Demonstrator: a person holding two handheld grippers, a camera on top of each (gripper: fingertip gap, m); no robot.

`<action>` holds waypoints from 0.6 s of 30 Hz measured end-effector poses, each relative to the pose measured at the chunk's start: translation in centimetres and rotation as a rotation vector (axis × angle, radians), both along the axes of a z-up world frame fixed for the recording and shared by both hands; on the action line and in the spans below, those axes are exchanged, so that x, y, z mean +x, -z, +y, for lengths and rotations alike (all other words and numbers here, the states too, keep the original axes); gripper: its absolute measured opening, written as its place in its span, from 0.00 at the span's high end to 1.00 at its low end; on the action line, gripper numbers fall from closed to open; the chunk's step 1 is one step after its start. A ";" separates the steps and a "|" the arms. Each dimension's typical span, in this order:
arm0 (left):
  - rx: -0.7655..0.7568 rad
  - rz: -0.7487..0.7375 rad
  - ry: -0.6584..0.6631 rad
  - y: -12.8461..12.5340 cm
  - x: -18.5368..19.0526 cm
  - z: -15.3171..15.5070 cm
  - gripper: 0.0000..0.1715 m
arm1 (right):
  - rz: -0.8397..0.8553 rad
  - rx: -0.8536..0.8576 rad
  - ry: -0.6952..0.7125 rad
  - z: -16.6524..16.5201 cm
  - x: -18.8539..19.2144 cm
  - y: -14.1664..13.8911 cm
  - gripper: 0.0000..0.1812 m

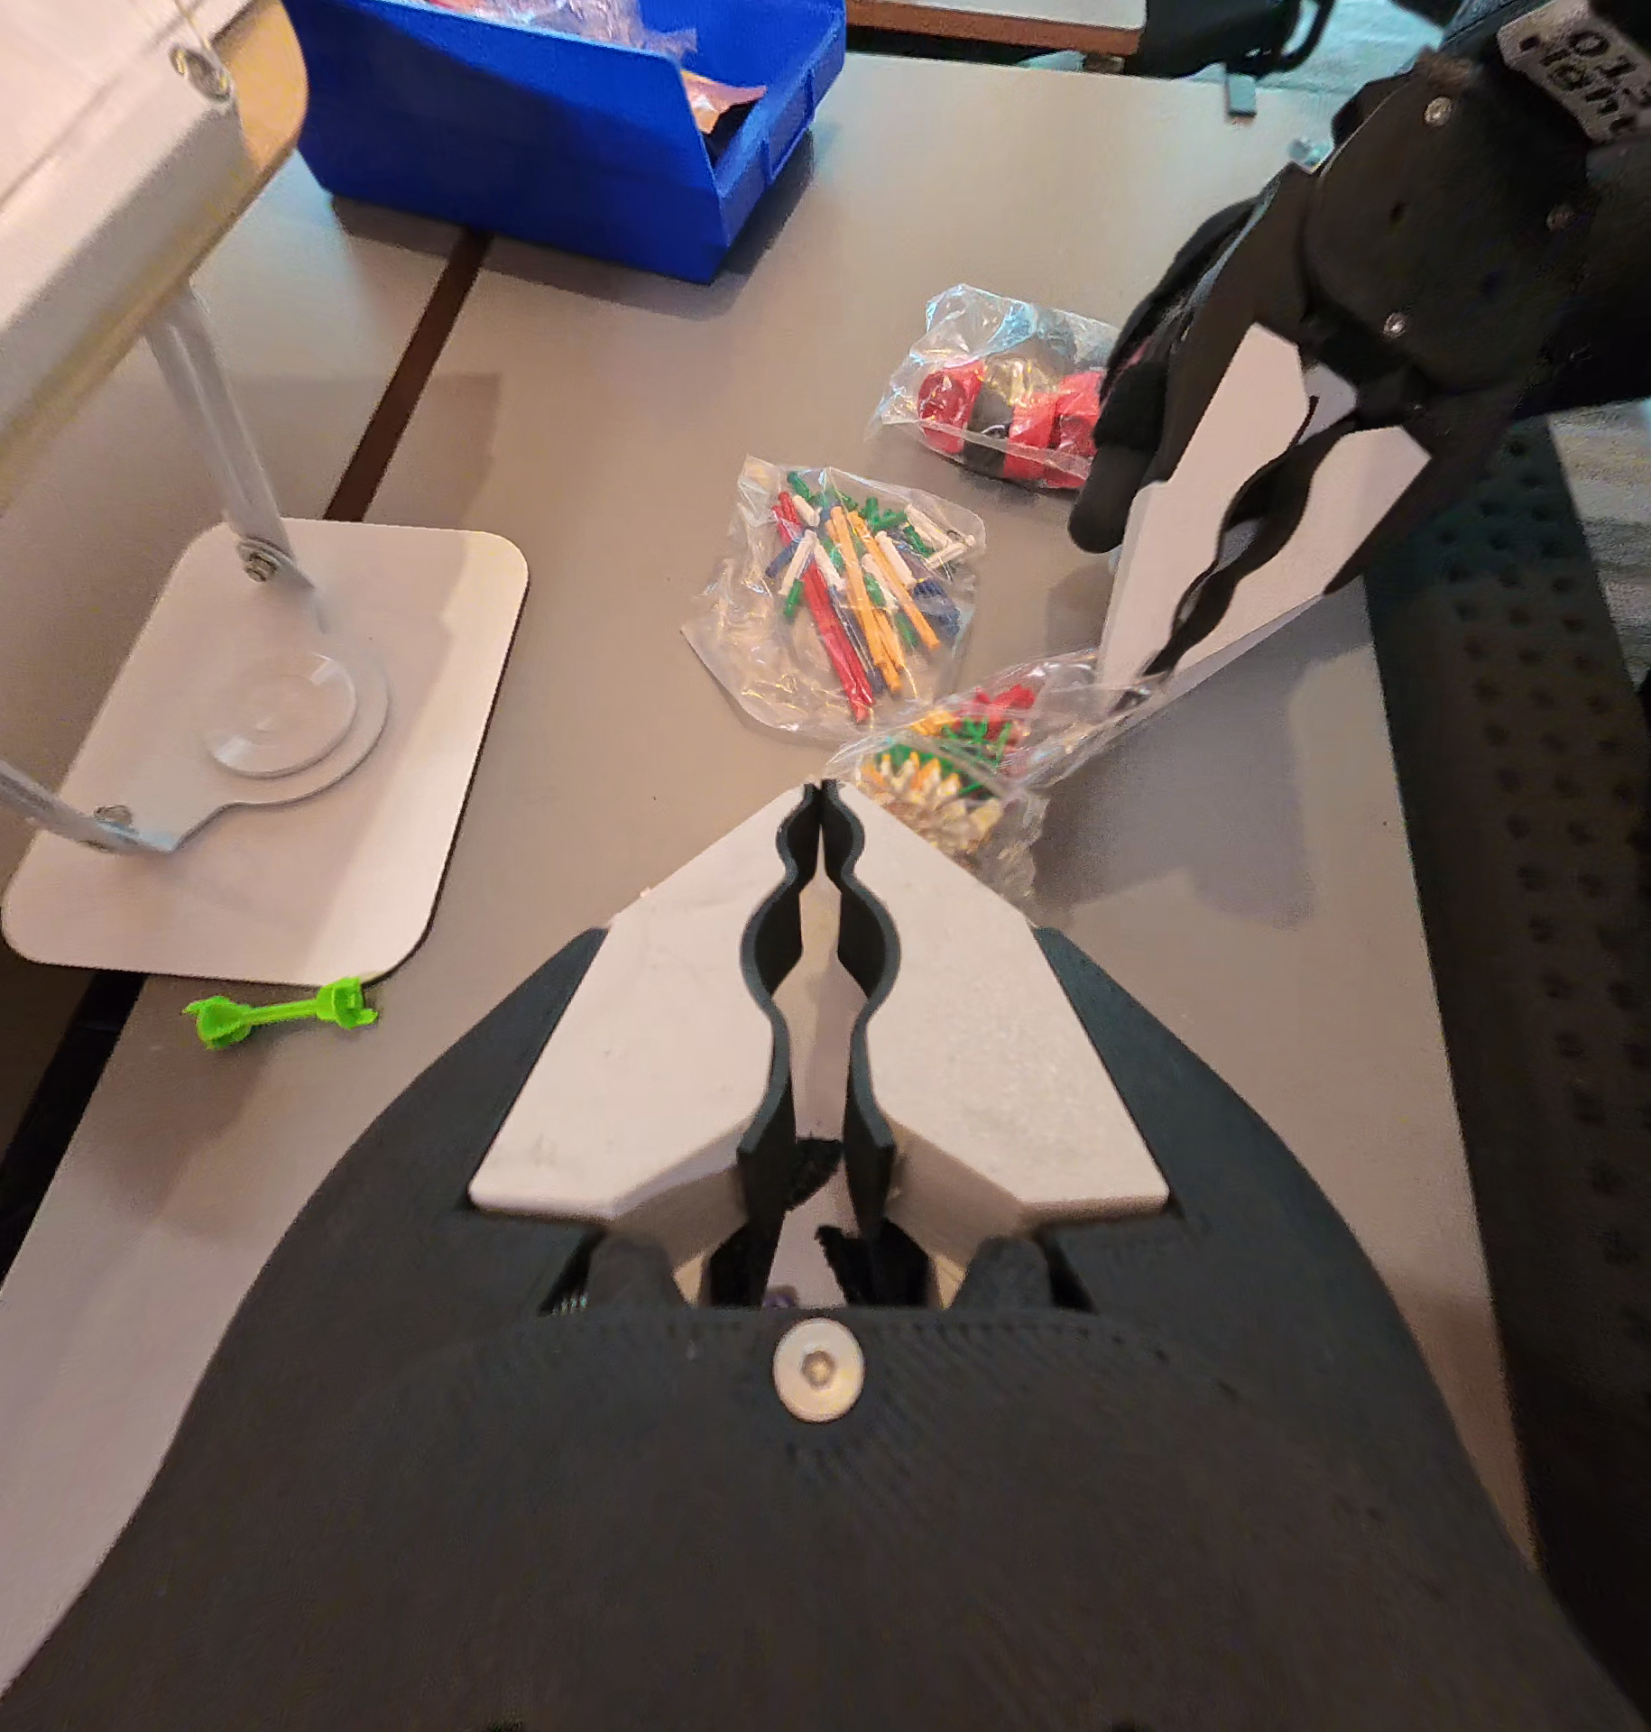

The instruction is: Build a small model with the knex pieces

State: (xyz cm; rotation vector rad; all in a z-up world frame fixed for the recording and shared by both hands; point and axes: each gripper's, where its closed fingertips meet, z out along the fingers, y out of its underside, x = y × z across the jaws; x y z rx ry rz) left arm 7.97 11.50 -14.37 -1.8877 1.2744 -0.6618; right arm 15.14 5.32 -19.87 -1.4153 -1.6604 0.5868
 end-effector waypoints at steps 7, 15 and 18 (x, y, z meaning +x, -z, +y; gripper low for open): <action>0.043 0.030 -0.038 2.4 -0.6 -8.4 1.00 | -0.147 0.071 -0.145 -4.9 -1.1 3.7 1.00; -0.049 0.104 -0.108 8.0 -2.1 -14.7 1.00 | -0.276 -0.003 -0.255 -8.8 -0.8 6.9 0.98; -0.086 0.090 -0.136 9.1 -2.2 -15.5 1.00 | -0.309 -0.078 -0.265 -9.5 -0.5 7.0 0.85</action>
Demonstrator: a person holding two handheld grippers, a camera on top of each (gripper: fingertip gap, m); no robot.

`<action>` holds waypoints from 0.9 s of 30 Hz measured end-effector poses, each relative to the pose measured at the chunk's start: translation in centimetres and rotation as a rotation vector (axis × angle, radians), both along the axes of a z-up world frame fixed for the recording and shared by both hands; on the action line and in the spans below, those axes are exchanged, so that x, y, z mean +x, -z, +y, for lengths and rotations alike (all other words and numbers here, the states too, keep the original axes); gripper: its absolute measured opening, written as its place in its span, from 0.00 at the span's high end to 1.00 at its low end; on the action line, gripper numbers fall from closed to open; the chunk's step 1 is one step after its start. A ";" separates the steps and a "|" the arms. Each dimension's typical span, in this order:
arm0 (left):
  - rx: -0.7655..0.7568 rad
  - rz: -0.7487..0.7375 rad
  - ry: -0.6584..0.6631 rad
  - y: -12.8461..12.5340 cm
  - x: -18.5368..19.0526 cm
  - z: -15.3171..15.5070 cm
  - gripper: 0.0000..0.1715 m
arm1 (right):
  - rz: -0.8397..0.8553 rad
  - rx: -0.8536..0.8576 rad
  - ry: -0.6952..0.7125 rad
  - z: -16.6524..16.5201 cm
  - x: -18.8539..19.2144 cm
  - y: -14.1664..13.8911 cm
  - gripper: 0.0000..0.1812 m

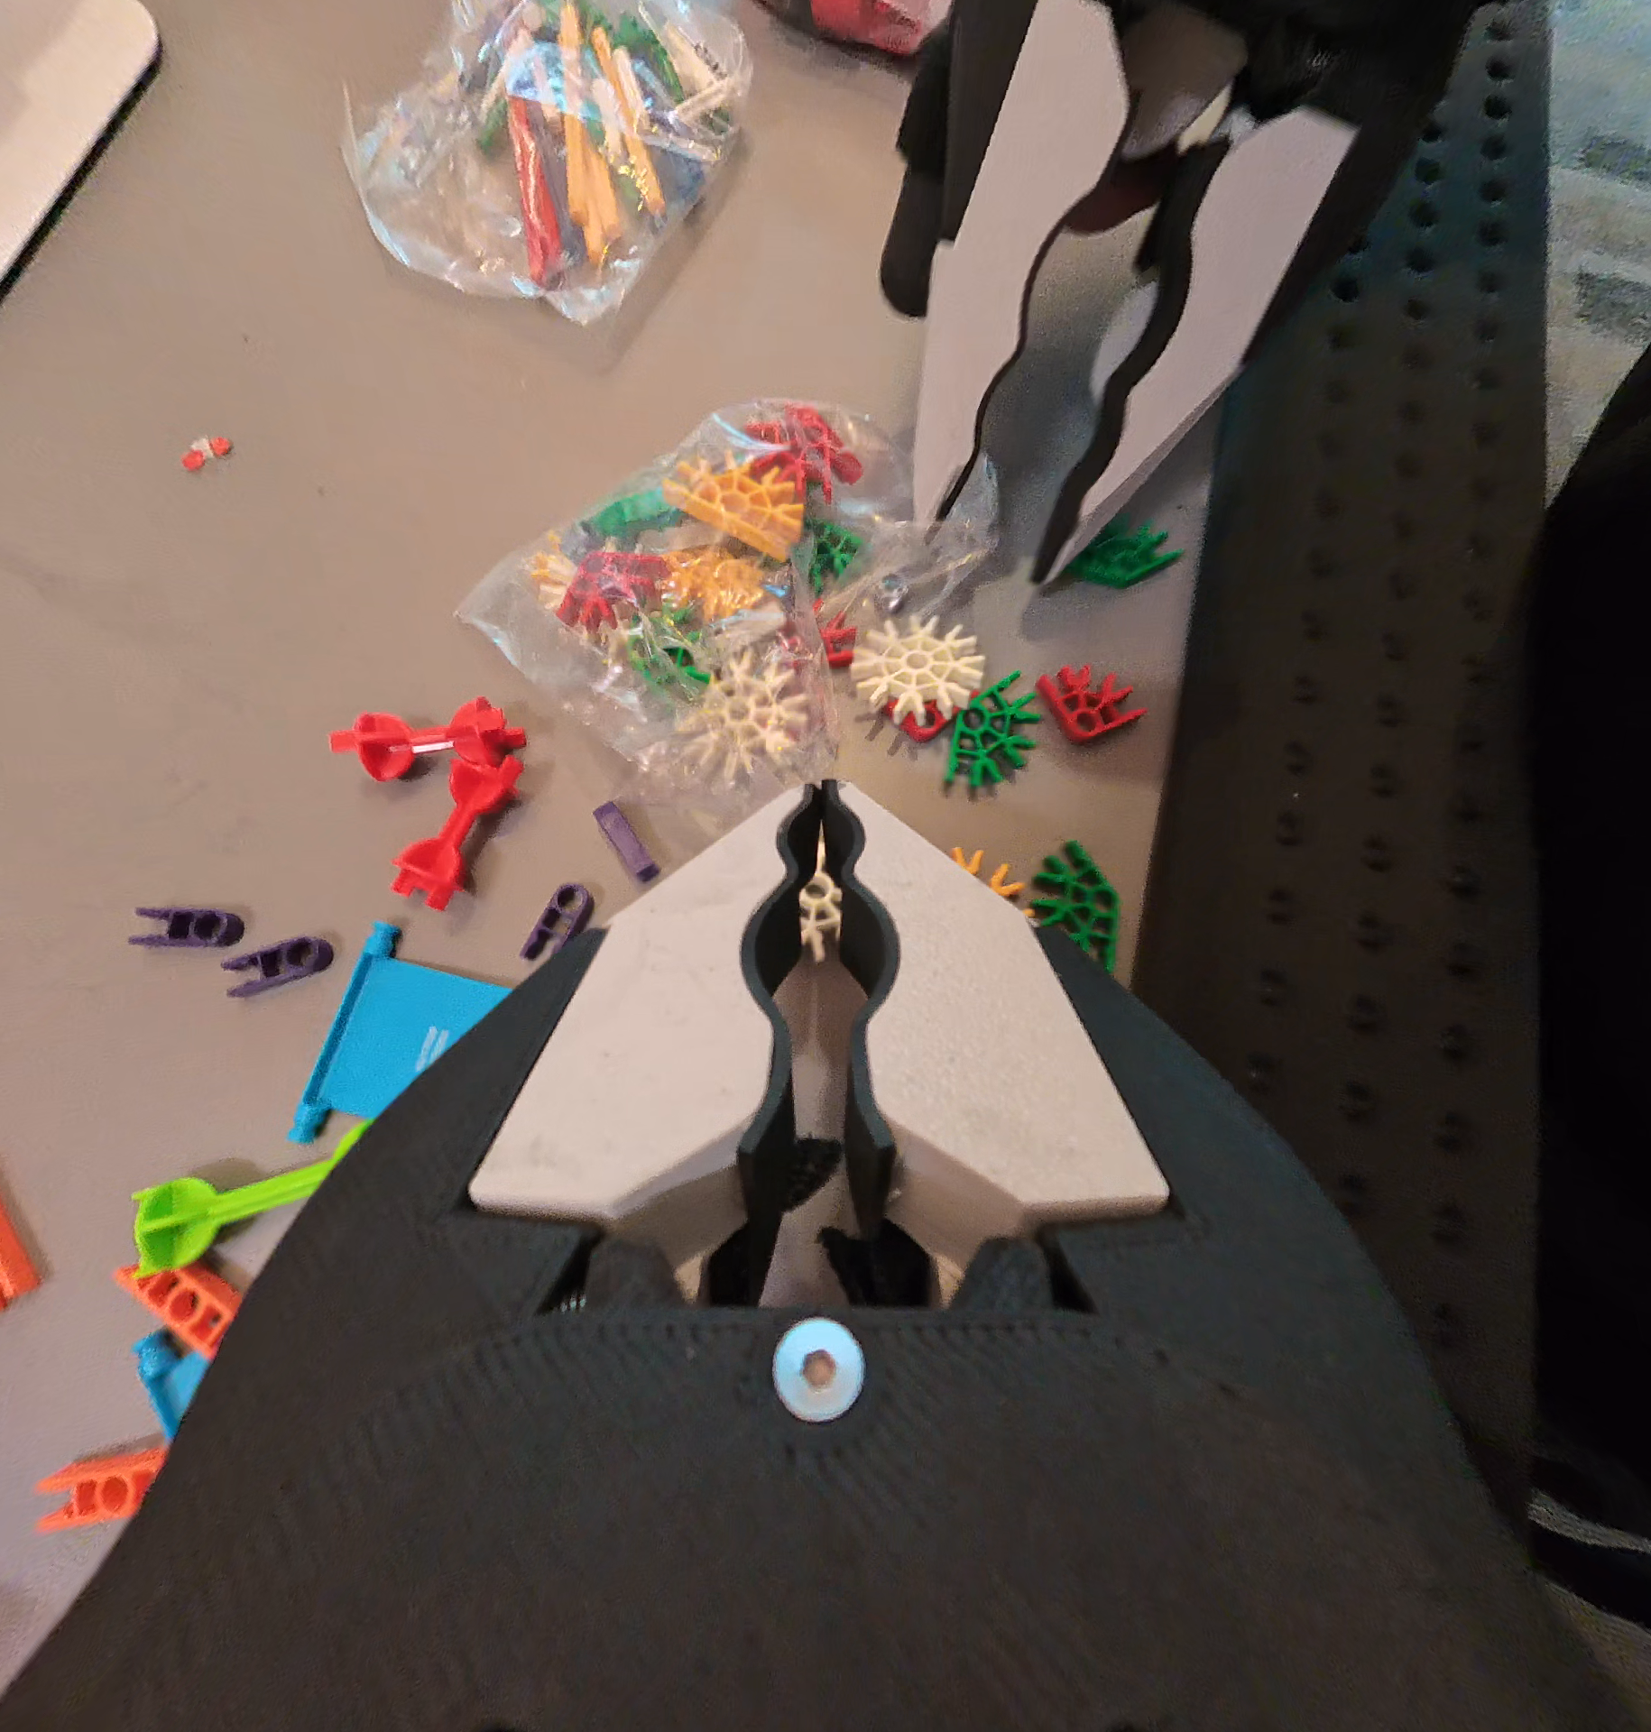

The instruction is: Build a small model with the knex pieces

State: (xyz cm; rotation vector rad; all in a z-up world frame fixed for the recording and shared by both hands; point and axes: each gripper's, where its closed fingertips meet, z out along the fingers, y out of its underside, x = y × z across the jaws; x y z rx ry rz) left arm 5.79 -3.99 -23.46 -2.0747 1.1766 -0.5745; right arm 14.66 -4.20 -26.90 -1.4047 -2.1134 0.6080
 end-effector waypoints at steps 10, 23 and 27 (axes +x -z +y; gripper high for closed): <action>-0.105 -0.074 -0.123 -0.9 -2.8 0.9 0.80 | 0.182 -0.300 0.280 4.2 1.5 -5.8 0.79; -0.577 -0.294 -0.027 -0.6 1.9 9.0 0.70 | -0.058 -0.490 0.509 6.4 2.6 0.2 0.81; -0.600 -0.225 0.050 -1.7 0.5 9.6 0.69 | -0.099 -0.432 0.470 5.6 3.0 0.7 0.86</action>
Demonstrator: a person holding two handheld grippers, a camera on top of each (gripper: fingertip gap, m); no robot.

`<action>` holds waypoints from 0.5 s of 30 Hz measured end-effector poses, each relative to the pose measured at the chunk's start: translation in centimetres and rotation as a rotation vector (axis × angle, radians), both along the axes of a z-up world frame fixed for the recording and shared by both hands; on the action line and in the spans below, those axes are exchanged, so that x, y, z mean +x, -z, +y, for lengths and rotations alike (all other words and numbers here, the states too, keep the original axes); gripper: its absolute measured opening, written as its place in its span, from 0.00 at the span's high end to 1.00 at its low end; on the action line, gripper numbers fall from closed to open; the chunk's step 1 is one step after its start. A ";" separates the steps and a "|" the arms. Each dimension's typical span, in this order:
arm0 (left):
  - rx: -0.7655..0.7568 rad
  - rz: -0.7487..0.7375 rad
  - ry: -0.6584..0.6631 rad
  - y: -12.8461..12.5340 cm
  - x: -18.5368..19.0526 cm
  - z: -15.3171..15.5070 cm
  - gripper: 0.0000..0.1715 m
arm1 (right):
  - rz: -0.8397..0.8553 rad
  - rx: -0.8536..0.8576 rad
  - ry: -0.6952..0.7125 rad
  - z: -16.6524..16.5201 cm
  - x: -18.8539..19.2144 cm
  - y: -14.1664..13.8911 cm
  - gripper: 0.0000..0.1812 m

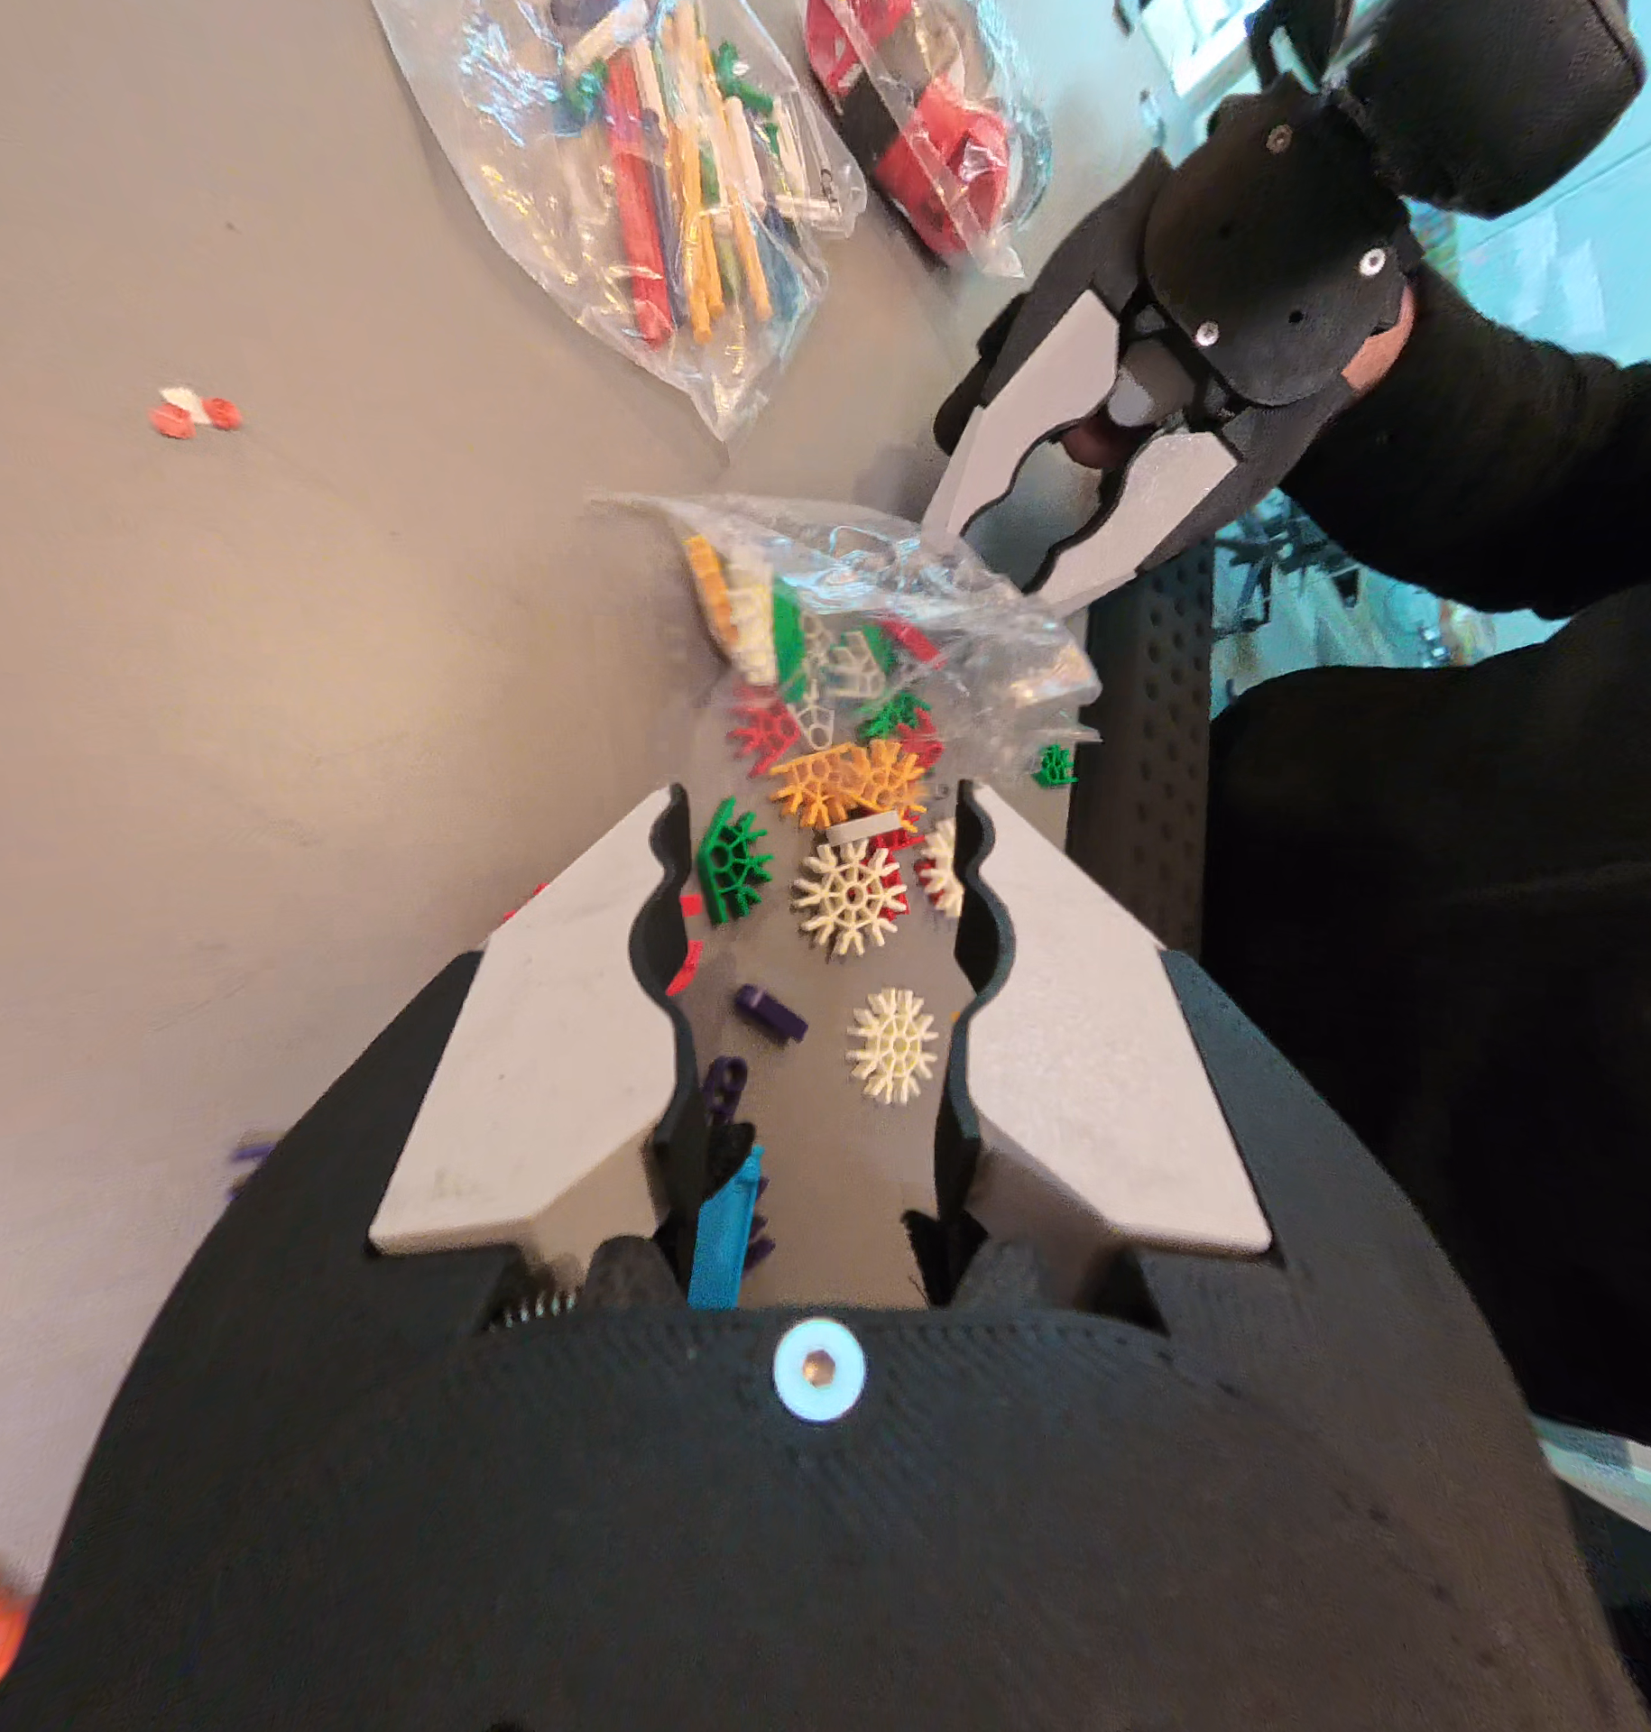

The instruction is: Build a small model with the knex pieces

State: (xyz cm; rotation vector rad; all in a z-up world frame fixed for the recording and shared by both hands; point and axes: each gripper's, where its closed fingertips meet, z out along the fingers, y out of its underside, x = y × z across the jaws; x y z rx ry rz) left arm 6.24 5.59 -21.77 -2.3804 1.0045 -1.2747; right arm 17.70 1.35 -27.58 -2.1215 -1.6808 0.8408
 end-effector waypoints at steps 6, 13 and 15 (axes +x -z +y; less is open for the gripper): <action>-0.009 -0.008 -0.054 -1.7 0.5 3.2 0.69 | 0.068 -0.003 0.023 0.1 0.5 -1.9 0.77; -0.104 0.206 0.015 4.0 4.4 2.3 0.72 | -0.022 0.024 0.067 1.9 1.3 0.0 0.77; -0.098 0.210 0.024 4.7 5.0 1.9 0.83 | -0.030 0.015 0.061 1.7 1.2 0.7 0.81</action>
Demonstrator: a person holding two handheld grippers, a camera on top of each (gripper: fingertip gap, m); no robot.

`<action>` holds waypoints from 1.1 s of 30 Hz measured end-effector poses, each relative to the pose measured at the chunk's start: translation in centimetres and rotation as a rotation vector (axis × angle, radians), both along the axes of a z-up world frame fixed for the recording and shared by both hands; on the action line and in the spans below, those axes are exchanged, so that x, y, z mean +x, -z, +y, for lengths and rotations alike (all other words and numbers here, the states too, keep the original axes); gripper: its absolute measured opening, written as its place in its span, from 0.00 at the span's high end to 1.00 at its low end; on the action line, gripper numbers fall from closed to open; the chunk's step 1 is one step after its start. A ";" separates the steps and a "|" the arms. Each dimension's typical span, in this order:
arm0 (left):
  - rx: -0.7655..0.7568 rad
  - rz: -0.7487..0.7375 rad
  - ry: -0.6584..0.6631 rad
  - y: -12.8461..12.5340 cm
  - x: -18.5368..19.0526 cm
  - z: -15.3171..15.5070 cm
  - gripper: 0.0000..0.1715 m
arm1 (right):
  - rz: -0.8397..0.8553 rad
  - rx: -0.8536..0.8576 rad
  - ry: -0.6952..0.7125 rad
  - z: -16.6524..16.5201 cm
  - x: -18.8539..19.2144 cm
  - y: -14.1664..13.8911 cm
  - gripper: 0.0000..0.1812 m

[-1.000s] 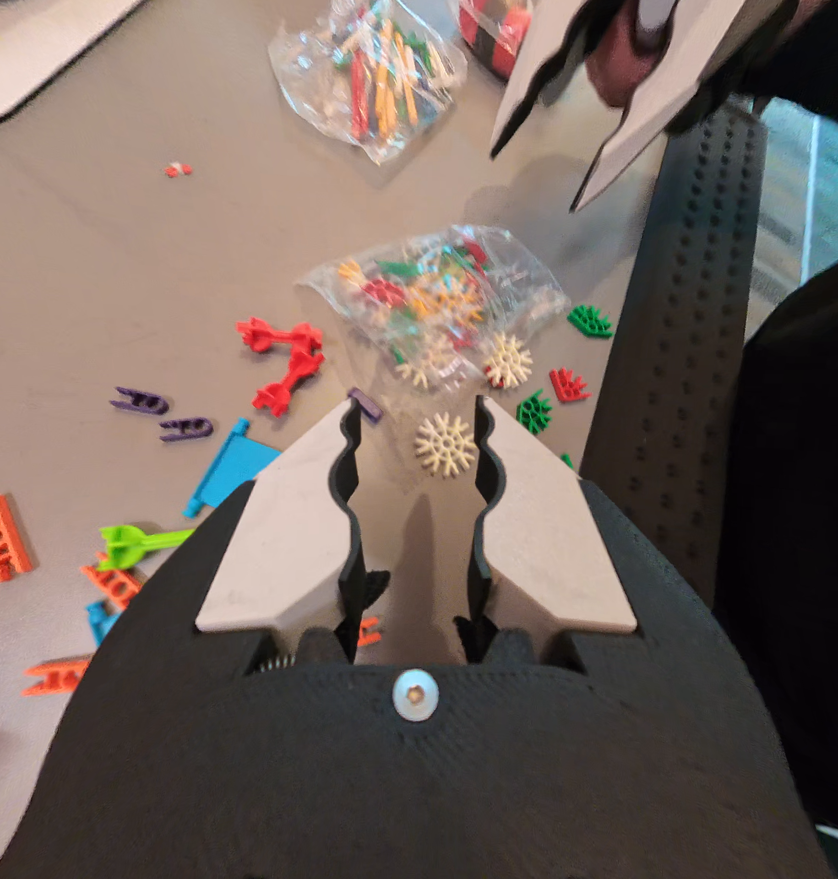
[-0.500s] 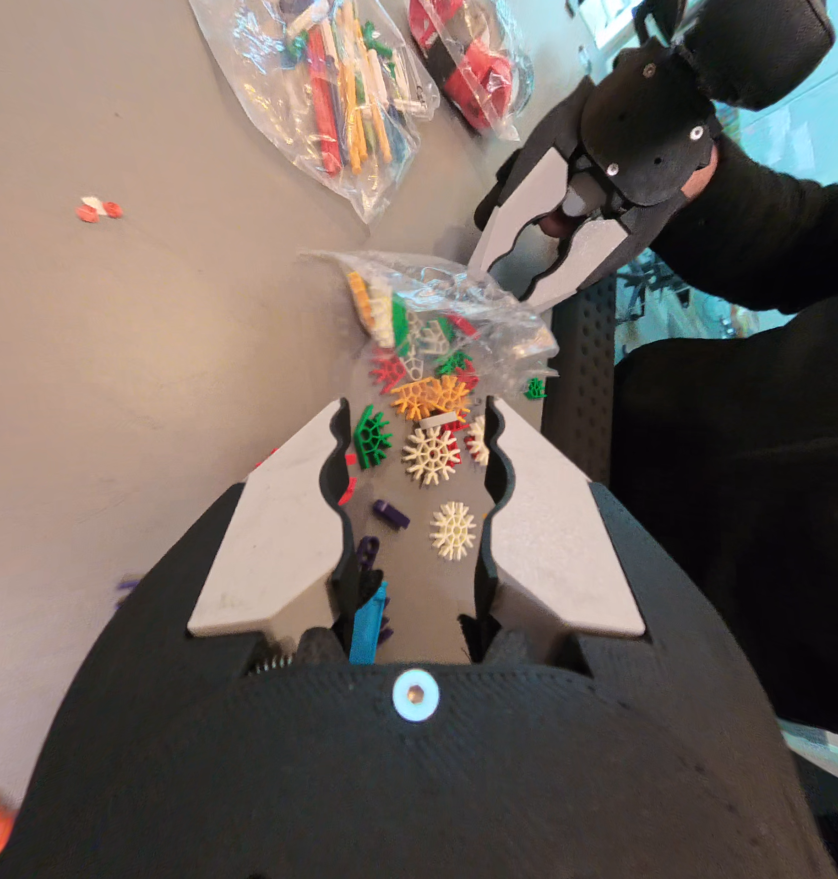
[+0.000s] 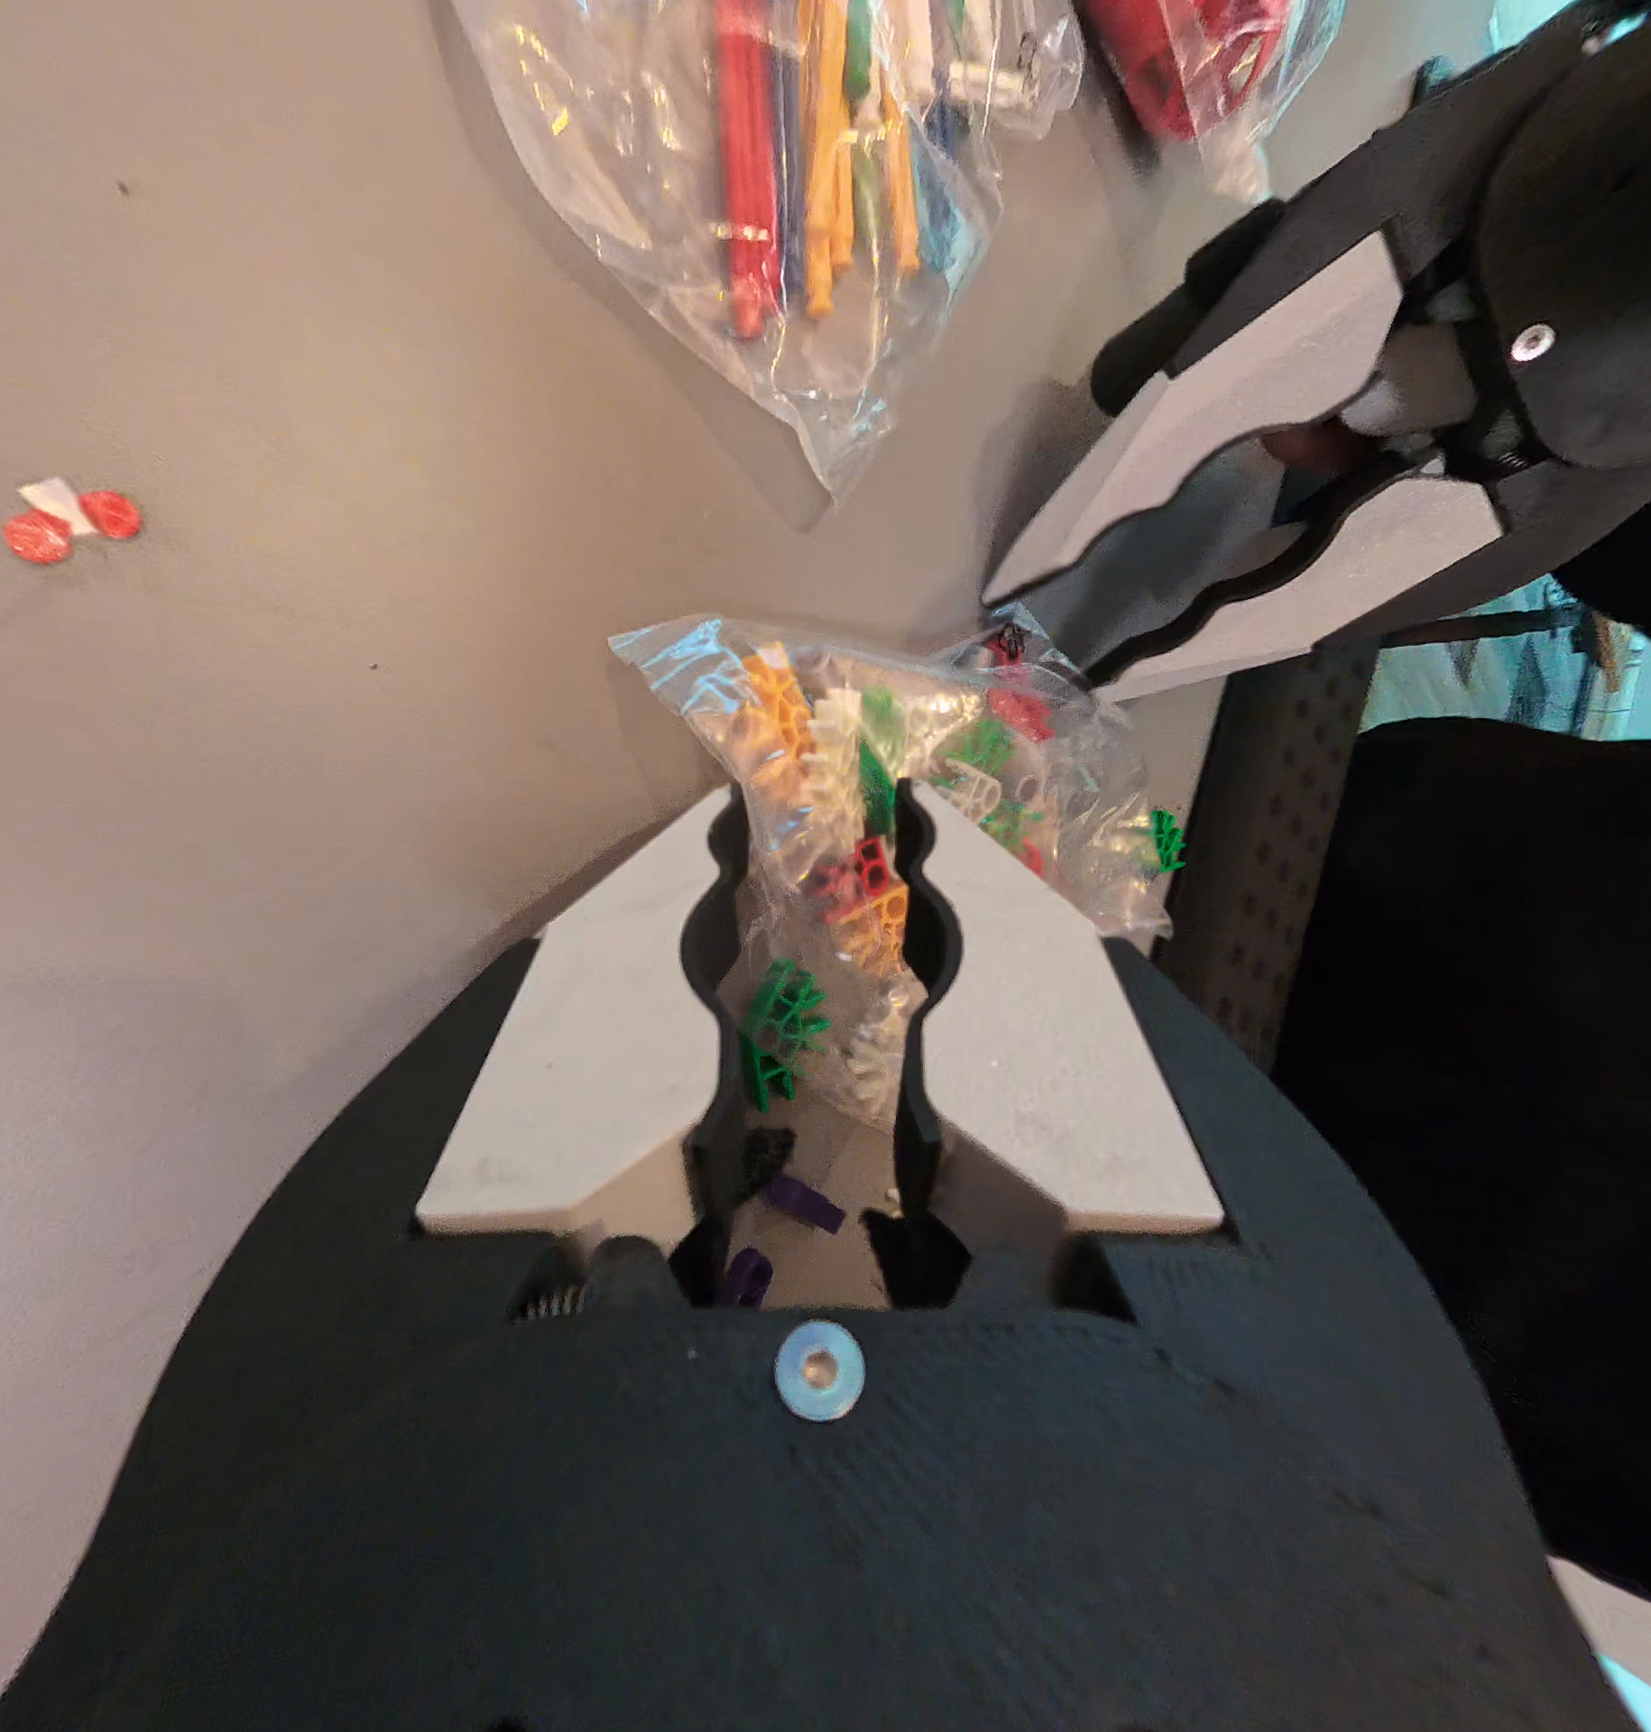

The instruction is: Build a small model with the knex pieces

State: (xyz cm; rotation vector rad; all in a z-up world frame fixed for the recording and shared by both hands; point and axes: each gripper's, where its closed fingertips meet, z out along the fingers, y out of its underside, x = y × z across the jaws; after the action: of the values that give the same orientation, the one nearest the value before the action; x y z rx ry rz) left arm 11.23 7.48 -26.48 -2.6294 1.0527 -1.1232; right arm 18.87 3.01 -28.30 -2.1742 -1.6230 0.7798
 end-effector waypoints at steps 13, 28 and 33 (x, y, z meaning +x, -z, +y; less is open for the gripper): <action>0.243 -0.130 -0.080 -2.9 -0.6 -1.4 1.00 | 0.047 0.092 -0.052 0.9 0.0 -2.7 1.00; 0.497 -0.257 -0.170 -5.3 -1.4 -4.5 1.00 | 0.052 -0.008 -0.105 0.0 -0.6 -2.6 0.76; 0.555 -0.308 -0.211 -6.4 -1.9 -4.6 1.00 | 0.182 -0.167 -0.051 -0.2 -1.5 -3.8 0.81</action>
State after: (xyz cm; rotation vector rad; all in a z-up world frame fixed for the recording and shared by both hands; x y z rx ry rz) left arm 9.34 2.86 -20.03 -2.0050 0.8468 -0.9730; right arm 17.36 2.76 -24.48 -2.1063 -1.5770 1.1306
